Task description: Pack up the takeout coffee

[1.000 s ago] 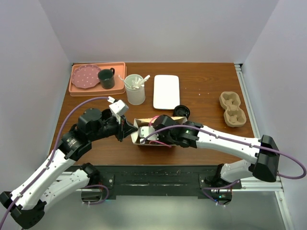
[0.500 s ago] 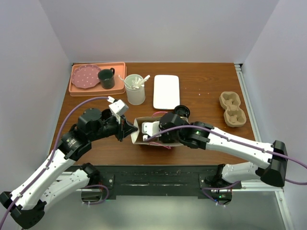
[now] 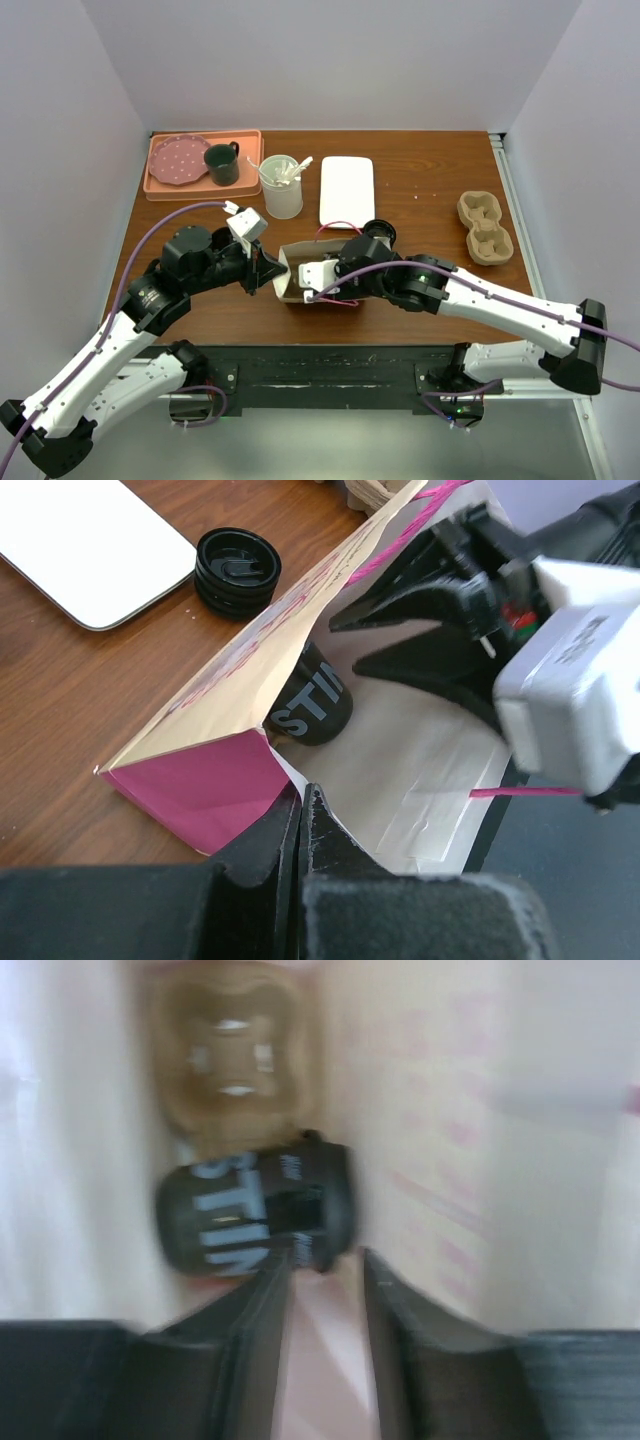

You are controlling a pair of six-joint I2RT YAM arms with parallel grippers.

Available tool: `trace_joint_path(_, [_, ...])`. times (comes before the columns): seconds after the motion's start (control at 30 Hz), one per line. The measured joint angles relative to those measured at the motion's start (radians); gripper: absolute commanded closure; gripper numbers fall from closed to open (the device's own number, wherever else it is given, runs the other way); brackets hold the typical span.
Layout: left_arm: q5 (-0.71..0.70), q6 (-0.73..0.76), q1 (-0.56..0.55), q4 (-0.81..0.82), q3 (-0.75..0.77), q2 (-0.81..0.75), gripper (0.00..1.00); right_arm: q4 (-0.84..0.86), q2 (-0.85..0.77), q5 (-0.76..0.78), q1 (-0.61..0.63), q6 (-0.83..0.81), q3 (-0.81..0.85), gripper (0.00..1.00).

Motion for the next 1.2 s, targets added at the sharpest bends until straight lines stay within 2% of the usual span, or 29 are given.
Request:
trace_joint_path(0.03, [0.0,0.0,0.0,0.0,0.0,0.0,0.99,-0.011,0.013,-0.017,0.0,0.003,0.0,0.53])
trace_joint_path(0.07, [0.0,0.0,0.0,0.0,0.0,0.0,0.91,-0.023,0.028,-0.036,0.0,0.005,0.0,0.52])
trace_joint_path(0.1, [0.0,0.0,0.0,0.0,0.0,0.001,0.73,-0.033,0.042,-0.05,0.0,0.006,0.001,0.51])
trace_joint_path(0.2, [-0.002,0.001,0.0,0.0,0.0,0.003,0.45,-0.048,0.067,-0.082,0.0,0.011,0.0,0.49])
trace_joint_path(0.37, [-0.019,0.008,0.0,-0.023,0.042,0.046,0.32,-0.051,0.053,-0.09,0.0,0.004,-0.01,0.48])
trace_joint_path(0.5, [-0.045,0.035,0.0,-0.047,0.097,0.081,0.29,-0.053,0.029,-0.093,0.0,-0.012,-0.035,0.48])
trace_joint_path(0.73, [-0.071,0.164,0.0,-0.086,0.232,0.15,0.31,-0.056,-0.015,-0.092,0.0,-0.051,-0.063,0.51])
trace_joint_path(1.03, [0.043,0.343,0.0,-0.096,0.309,0.23,0.3,-0.056,-0.029,-0.093,0.0,-0.1,-0.064,0.52])
trace_joint_path(1.13, [0.081,0.36,-0.001,-0.113,0.309,0.243,0.33,-0.055,-0.043,-0.101,-0.005,-0.116,-0.079,0.52])
trace_joint_path(1.2, [0.101,0.368,-0.002,-0.115,0.309,0.254,0.44,-0.055,-0.05,-0.106,-0.011,-0.128,-0.088,0.52])
